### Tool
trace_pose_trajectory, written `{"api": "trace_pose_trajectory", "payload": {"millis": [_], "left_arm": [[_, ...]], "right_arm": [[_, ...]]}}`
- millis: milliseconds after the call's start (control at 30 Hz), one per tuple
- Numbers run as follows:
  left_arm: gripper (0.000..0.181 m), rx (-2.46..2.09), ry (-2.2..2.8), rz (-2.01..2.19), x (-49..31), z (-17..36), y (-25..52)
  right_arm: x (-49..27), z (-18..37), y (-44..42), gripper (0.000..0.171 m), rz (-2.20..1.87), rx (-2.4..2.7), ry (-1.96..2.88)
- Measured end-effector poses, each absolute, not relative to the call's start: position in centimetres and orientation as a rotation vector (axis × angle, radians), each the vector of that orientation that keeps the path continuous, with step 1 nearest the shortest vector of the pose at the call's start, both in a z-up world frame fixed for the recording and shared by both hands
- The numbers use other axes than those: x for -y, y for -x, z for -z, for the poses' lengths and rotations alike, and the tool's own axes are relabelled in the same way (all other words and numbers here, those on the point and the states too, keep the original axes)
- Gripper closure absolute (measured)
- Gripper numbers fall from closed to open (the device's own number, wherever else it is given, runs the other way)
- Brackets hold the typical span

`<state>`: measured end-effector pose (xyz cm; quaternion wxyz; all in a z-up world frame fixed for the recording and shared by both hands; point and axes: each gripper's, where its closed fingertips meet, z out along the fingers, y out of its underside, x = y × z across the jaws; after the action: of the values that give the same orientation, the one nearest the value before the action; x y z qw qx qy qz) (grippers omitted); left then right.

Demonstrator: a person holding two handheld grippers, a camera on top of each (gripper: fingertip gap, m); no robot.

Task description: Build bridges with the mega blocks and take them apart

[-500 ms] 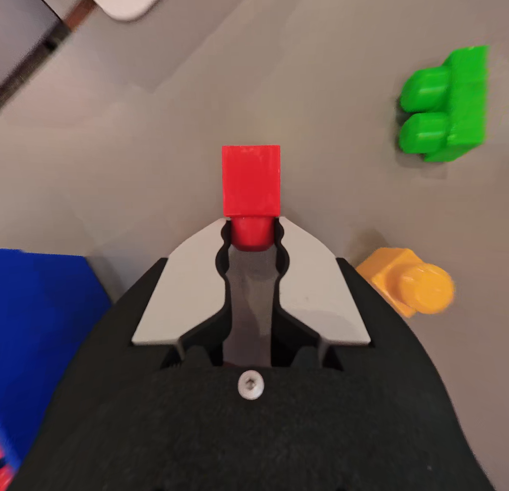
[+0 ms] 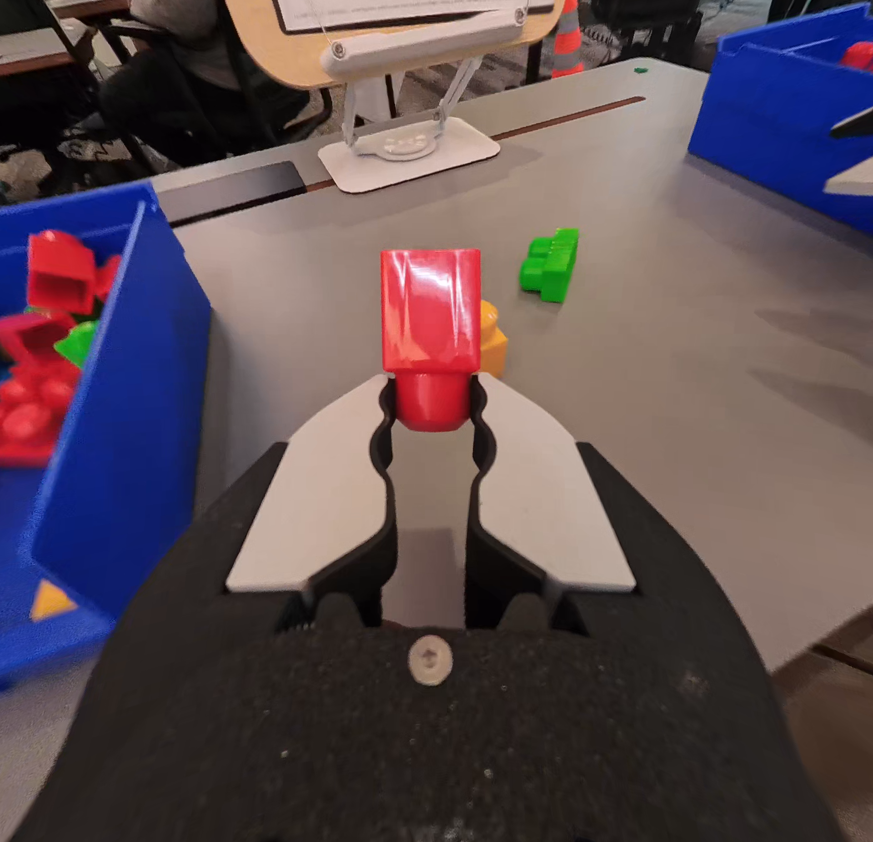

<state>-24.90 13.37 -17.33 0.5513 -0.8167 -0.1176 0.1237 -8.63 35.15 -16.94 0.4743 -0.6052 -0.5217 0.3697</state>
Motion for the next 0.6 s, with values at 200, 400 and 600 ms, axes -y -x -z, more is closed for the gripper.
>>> {"api": "trace_pose_trajectory", "payload": {"millis": [200, 400, 600], "left_arm": [[0.152, 0.348, 1.974, -0.287, -11.1, 19.0, 23.4], [0.152, 0.223, 2.171, -0.321, -10.5, 19.6, 23.5], [0.152, -0.264, 2.565, -0.653, -11.0, 19.2, 27.8]], "right_arm": [[-34.6, 17.0, 8.9, 0.111, -0.899, 1.295, 1.473], [-34.3, 17.0, 9.0, 0.111, -0.901, 1.302, 1.468], [-34.4, 16.8, 8.9, 0.111, -0.914, 1.3, 1.47]]}}
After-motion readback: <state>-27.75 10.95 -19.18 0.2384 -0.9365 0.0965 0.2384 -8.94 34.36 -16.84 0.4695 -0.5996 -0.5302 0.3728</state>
